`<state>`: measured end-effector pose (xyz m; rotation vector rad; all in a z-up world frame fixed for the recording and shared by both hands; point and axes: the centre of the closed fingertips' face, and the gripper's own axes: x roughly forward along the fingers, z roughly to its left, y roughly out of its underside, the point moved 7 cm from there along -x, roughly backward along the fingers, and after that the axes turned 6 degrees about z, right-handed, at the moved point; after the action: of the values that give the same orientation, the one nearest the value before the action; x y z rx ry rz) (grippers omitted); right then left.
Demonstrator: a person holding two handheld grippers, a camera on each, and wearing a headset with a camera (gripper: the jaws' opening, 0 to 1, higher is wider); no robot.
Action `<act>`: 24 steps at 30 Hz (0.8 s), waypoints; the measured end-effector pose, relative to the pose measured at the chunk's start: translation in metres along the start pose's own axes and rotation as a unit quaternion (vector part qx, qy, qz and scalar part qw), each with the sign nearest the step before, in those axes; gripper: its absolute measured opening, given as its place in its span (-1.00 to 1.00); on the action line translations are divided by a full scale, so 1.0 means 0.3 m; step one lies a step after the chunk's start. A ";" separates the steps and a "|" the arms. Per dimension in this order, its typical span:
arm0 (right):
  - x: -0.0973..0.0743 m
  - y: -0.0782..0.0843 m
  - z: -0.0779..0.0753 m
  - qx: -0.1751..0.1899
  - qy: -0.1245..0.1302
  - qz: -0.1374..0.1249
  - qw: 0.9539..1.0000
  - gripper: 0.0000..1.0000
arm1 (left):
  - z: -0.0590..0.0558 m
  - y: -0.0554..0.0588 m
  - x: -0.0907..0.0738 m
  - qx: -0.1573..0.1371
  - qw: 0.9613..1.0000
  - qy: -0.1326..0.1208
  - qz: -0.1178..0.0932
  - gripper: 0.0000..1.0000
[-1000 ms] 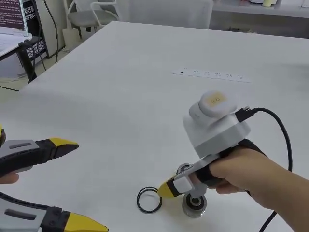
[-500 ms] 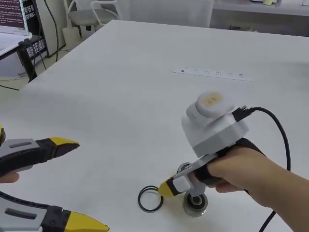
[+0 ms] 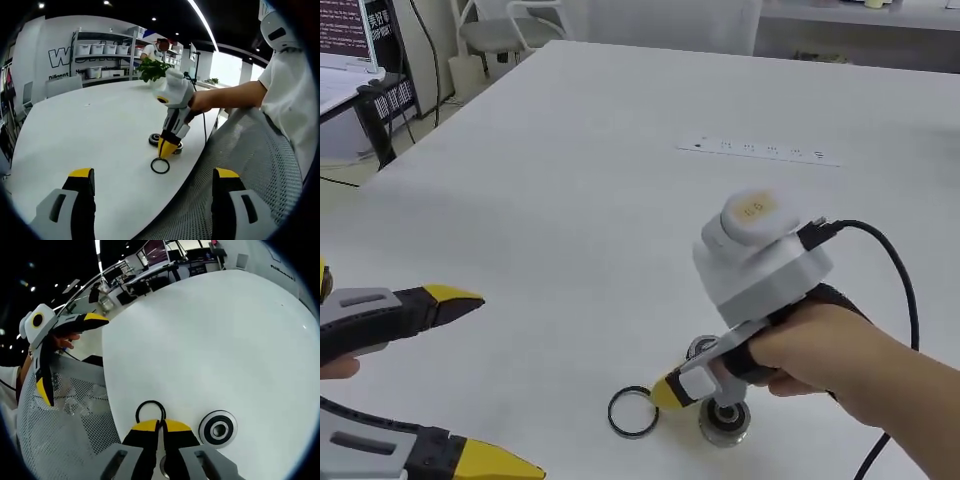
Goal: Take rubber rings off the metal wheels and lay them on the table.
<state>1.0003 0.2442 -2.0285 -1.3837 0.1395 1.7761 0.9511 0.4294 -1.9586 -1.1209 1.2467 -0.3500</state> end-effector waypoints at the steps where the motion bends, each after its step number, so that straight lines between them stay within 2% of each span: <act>1: 0.000 -0.001 0.000 -0.001 0.001 0.000 1.000 -0.98 | 0.000 0.000 0.000 0.000 1.000 0.000 0.000 0.94; 8: -0.001 -0.001 -0.011 -0.008 0.016 0.002 1.000 -1.00 | 0.001 0.000 0.000 0.001 1.000 -0.001 0.001 0.94; 12: -0.002 -0.005 -0.009 -0.012 0.021 -0.001 1.000 -0.94 | 0.002 0.000 0.001 0.001 1.000 -0.002 0.001 0.94; 16: 0.010 -0.004 -0.002 -0.032 0.038 0.009 0.999 -0.92 | 0.001 0.000 0.002 0.003 1.000 -0.001 0.003 0.94; 22: 0.011 -0.010 -0.004 -0.047 0.047 0.008 0.998 -0.89 | 0.000 -0.001 0.002 0.002 1.000 -0.001 0.001 0.94; 24: 0.012 -0.013 -0.008 -0.070 0.066 0.012 0.995 -0.91 | 0.000 -0.001 0.002 0.002 1.000 -0.001 0.001 0.93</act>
<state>1.0048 0.2473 -2.0309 -1.6068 0.1054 1.7415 0.9514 0.4288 -1.9587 -1.1159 1.2457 -0.3502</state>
